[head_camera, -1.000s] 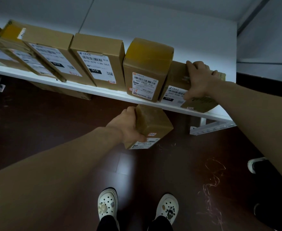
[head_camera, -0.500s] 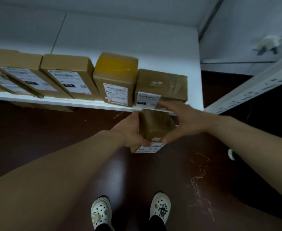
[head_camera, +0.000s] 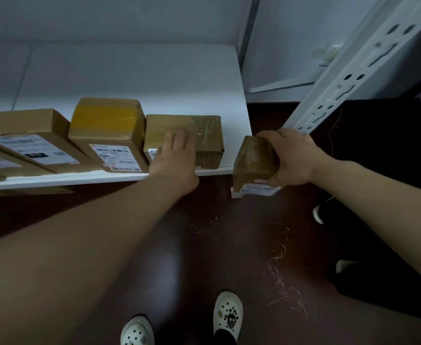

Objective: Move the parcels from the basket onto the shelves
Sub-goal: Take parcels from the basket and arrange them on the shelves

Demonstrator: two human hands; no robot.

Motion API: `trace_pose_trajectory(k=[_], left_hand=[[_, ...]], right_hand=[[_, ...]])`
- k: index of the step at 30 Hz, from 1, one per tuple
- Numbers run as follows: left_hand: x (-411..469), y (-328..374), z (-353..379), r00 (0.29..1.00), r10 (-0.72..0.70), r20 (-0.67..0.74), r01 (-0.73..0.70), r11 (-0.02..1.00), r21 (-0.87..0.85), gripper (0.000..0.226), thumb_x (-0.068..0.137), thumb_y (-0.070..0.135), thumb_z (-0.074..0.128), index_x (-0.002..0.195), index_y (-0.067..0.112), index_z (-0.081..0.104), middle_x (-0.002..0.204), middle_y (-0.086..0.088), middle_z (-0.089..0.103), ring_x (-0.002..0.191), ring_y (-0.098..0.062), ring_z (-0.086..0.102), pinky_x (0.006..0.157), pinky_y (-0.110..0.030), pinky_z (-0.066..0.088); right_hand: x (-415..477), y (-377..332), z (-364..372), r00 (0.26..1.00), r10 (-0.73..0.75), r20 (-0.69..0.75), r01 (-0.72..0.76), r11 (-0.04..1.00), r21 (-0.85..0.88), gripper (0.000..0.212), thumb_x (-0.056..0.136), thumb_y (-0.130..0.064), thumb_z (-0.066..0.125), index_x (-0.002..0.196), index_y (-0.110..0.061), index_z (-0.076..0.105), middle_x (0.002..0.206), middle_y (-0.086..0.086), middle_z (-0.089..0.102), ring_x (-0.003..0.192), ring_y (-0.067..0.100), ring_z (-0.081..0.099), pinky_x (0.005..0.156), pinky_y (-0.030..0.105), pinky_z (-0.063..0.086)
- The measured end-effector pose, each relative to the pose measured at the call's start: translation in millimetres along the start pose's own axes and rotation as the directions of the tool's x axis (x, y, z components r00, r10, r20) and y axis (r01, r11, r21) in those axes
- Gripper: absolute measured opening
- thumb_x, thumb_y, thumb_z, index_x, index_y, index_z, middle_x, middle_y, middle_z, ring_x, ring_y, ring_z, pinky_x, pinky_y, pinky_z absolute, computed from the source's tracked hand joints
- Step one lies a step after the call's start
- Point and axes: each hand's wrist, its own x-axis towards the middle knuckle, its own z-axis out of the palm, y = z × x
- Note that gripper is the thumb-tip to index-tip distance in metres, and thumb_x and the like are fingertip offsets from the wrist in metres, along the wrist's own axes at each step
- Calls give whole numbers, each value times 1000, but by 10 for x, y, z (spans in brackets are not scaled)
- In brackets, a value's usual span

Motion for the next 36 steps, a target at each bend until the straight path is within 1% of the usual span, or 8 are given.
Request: trace_pose_trajectory(k=[2,6,11,16,20,26,29,36], left_hand=[[104,-83,24,997,-39,61,36,998,54,99,84,23,66,153,17,-5,159,-3,-7,146,-26,-12,116,-47,15],[198,-202,80,979,-32,202,8,993,119,96,86,26,63,153,18,-4,160,-6,-4,147,-27,4,117,-42,18],[241,-255,54,971,-16,240,-27,984,175,90,86,26,63,153,18,4,160,-4,2,146,-26,11,113,-41,25],[297,-241,42,975,-17,223,-26,982,189,77,84,30,63,148,17,23,151,-6,27,133,-28,35,101,-47,43],[314,-210,56,980,-19,200,-28,973,228,69,85,33,61,144,15,31,139,-8,40,122,-29,46,90,-43,49],[252,-131,164,994,-61,85,42,976,215,60,88,26,58,141,12,35,138,-9,41,124,-30,43,75,-38,41],[223,-91,234,996,-75,42,65,976,207,60,88,25,58,141,10,34,141,-9,38,128,-29,38,76,-39,41],[259,-97,245,998,-67,2,65,970,236,46,90,22,55,132,9,43,130,-11,47,119,-31,46,69,-37,35]], right_hand=[[59,-2,17,999,4,-54,-4,1000,-4,106,63,-42,82,148,-23,22,136,10,40,126,31,39,108,43,28],[170,-86,63,994,2,-105,1,999,33,104,64,-40,82,148,-21,23,138,11,37,126,32,39,107,42,27],[326,-174,90,992,-12,-126,14,1000,18,98,67,-32,81,146,-17,26,138,14,35,126,32,36,105,41,30],[516,-201,95,996,40,-80,-35,998,57,93,72,-19,79,147,-14,23,142,16,26,132,33,27,104,44,36],[669,-189,124,996,52,-67,-47,996,75,94,75,-15,77,148,-11,18,144,17,24,133,34,26,104,43,36],[800,-104,233,994,90,-58,-85,994,74,100,79,-14,74,152,-10,7,149,18,19,140,33,16,110,41,29],[836,-61,298,995,87,-55,-83,994,67,103,79,-15,75,152,-9,3,152,17,15,143,33,11,114,40,23],[900,-11,371,996,70,-58,-65,995,82,107,79,-23,76,153,-9,-1,154,17,12,144,34,8,116,43,19]])
